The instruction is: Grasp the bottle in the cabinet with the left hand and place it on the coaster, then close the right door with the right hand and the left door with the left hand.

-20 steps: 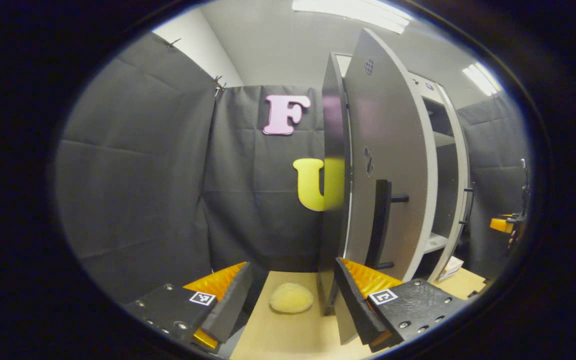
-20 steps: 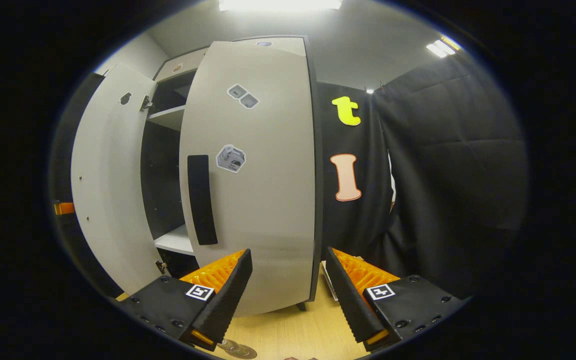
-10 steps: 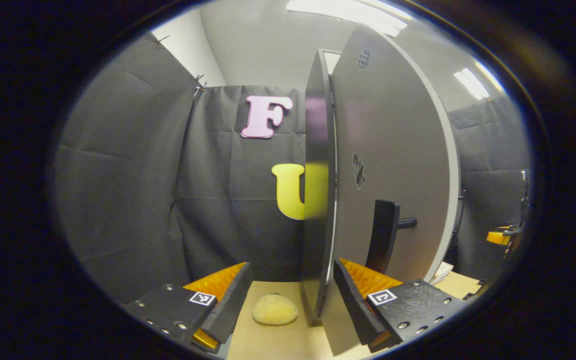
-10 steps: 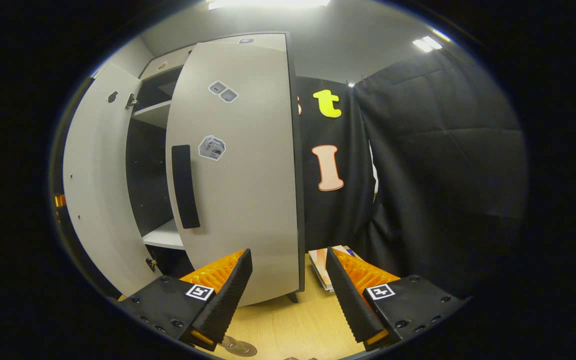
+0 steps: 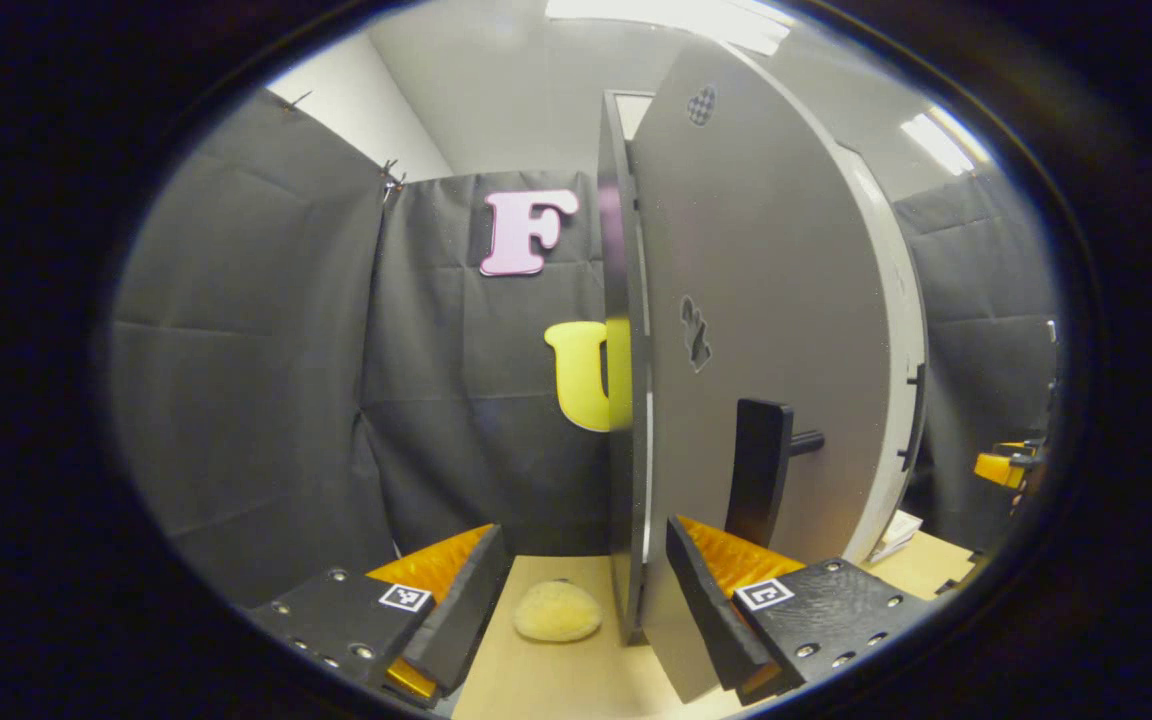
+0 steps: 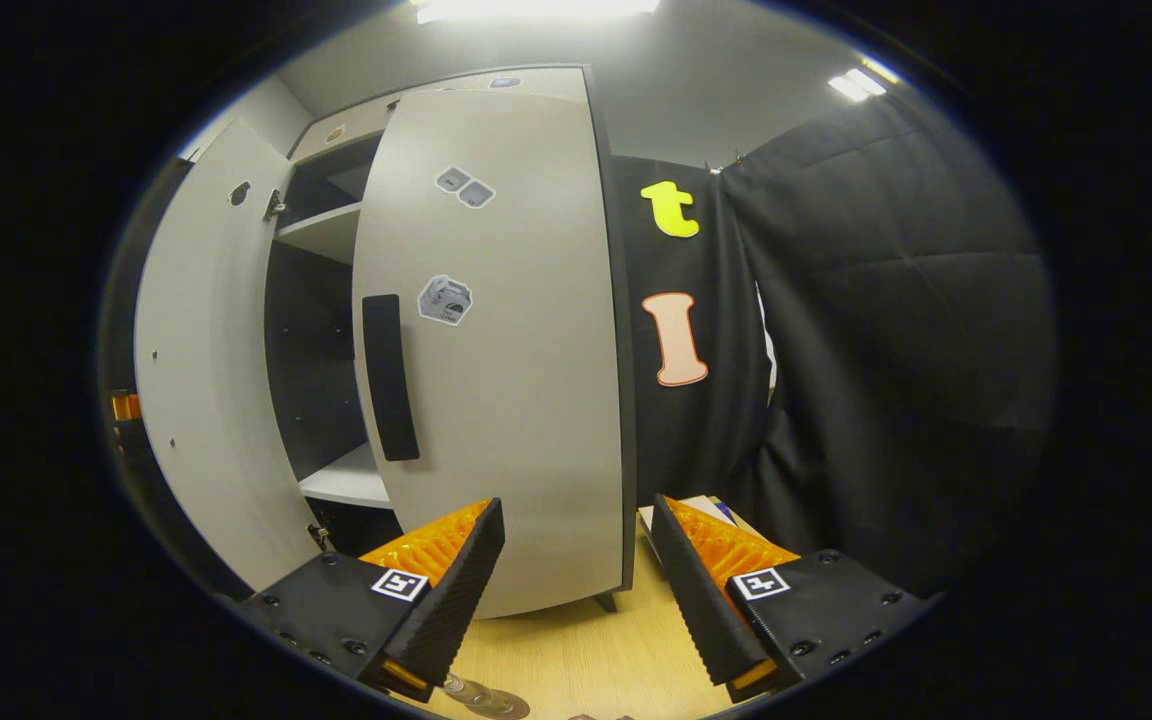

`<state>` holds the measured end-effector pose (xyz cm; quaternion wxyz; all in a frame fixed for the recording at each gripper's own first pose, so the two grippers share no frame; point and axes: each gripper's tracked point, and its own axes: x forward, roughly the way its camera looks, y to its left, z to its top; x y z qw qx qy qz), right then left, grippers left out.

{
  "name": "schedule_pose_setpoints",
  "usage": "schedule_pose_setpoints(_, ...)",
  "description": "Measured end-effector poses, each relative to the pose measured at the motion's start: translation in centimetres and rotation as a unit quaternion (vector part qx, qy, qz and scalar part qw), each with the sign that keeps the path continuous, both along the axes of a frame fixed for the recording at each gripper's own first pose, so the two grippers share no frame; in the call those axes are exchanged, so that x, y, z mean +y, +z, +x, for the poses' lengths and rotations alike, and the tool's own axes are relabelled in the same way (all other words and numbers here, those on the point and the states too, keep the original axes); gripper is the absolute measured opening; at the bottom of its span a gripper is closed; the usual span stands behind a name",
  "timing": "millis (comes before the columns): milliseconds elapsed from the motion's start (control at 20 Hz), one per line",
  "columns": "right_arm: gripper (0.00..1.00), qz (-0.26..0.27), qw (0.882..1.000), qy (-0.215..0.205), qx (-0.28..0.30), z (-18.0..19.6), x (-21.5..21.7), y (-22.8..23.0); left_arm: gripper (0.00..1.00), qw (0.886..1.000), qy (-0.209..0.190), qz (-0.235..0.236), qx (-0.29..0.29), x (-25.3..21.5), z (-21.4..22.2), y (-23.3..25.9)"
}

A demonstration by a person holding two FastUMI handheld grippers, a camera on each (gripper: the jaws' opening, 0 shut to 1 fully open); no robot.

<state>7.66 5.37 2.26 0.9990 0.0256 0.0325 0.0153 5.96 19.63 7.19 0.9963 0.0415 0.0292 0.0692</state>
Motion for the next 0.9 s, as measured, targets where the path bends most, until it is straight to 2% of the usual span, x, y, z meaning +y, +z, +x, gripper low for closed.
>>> schedule_pose_setpoints(300, 0.95, -0.004, 1.0, 0.02, 0.011, 0.9, -1.4, -0.3, 0.99, 1.0, -0.003, -0.019, 0.004, -4.6, 1.1, -0.6)
schedule_pose_setpoints(450, 0.95, -0.007, 0.999, 0.029, 0.013, 1.4, -2.3, 0.0, 0.99, 1.0, 0.007, -0.02, 0.004, -6.9, 2.3, -0.5)
schedule_pose_setpoints(600, 0.95, -0.01, 0.999, 0.037, 0.014, 1.6, -3.7, 0.2, 0.99, 0.999, 0.023, -0.042, 0.001, -9.7, 3.4, -0.7)
schedule_pose_setpoints(700, 0.95, -0.01, 0.999, 0.042, 0.015, 1.9, -4.6, 0.3, 0.99, 0.999, 0.015, -0.052, 0.0, -12.3, 4.5, -0.9)
schedule_pose_setpoints(900, 0.95, -0.003, 0.998, 0.054, 0.014, 2.1, -6.4, 0.3, 0.99, 0.999, 0.038, -0.035, 0.013, -15.2, 5.3, -1.7)
